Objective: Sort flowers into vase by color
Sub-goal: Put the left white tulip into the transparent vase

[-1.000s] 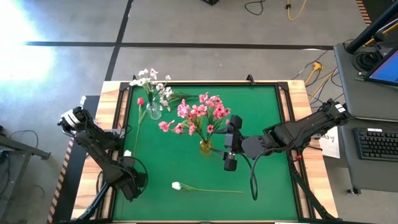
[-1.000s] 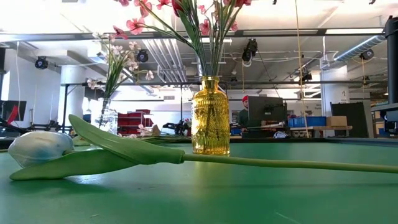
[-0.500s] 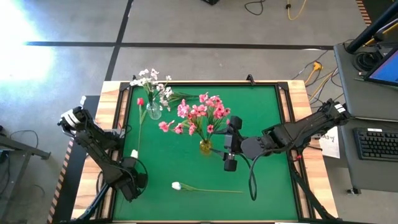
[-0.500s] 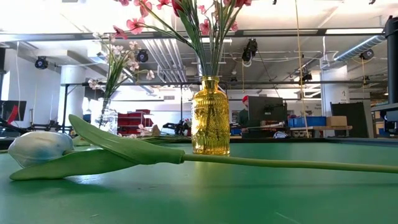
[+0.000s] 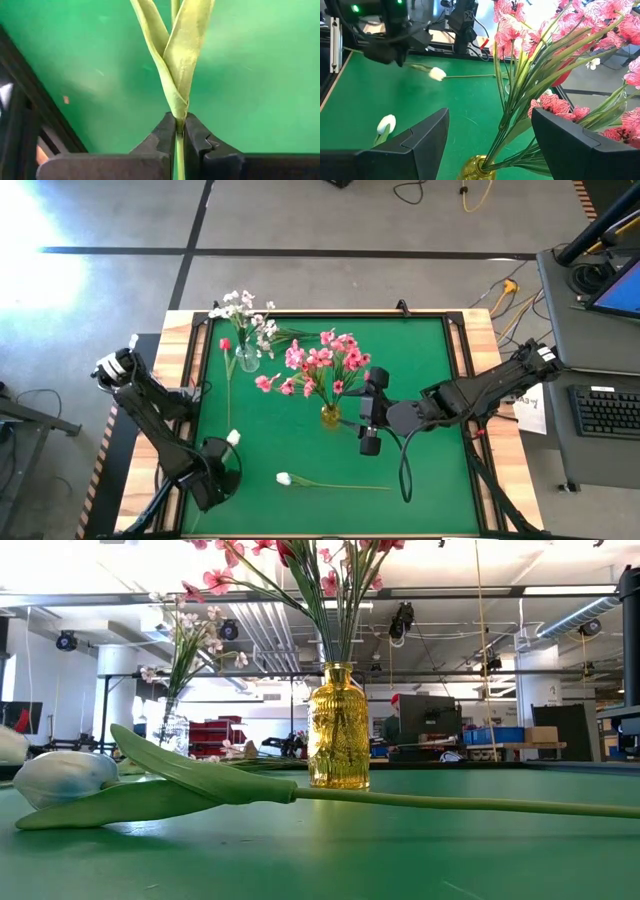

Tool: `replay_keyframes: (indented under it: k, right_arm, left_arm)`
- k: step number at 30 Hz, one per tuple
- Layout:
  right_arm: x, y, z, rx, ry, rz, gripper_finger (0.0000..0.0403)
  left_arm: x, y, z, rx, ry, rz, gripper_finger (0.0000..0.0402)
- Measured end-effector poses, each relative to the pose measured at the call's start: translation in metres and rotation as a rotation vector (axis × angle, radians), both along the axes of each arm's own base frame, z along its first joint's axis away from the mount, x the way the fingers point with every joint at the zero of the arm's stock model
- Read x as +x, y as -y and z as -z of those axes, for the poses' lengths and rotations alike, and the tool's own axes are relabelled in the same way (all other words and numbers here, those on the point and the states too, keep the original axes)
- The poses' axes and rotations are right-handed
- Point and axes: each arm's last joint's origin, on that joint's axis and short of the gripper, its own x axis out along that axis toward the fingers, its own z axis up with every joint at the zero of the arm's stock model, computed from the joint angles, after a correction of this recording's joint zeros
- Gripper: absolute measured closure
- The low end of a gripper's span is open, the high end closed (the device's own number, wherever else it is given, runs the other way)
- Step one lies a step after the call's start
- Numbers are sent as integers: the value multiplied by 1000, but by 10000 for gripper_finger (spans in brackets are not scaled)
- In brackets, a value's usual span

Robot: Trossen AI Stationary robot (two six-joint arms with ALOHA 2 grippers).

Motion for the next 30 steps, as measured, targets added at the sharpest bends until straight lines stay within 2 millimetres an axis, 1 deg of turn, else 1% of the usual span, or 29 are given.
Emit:
replay_keyframes:
  k: [4,6,10,16,22,27,30]
  right_arm:
    - [0,0,1,0,-3,0,126]
    - [0,0,2,-2,-5,0,126]
    - [0,0,6,-7,-17,0,126]
    - [0,0,9,-11,-27,0,126]
    - [0,0,10,-18,-29,-3,126]
    - [0,0,10,-22,-30,-5,126]
    - [0,0,10,-23,-30,-6,126]
  left_arm:
    - [2,3,-24,-62,74,34,402]
    - [2,3,-38,-63,138,45,402]
    - [0,0,-72,-25,306,59,402]
    - [-4,-9,-113,93,470,101,401]
    - [-1,-11,-140,182,618,214,401]
    - [2,-13,-159,298,734,316,401]
    - [3,-14,-167,389,782,398,401]
